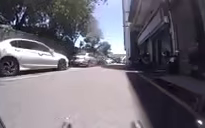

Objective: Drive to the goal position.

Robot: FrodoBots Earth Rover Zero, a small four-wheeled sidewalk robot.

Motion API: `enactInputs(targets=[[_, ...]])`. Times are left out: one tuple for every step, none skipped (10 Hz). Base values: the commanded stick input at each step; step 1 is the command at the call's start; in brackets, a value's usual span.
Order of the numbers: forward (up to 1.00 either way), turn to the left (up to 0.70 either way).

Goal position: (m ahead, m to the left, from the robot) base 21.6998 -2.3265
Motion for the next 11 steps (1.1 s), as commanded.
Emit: enactInputs(targets=[[0.45, 0.0], [0.45, 0.0], [0.45, 0.0], [0.45, 0.0], [0.45, 0.0], [0.45, 0.0], [0.45, 0.0], [0.45, 0.0], [0.45, 0.0], [0.45, 0.0], [0.45, 0.0]])
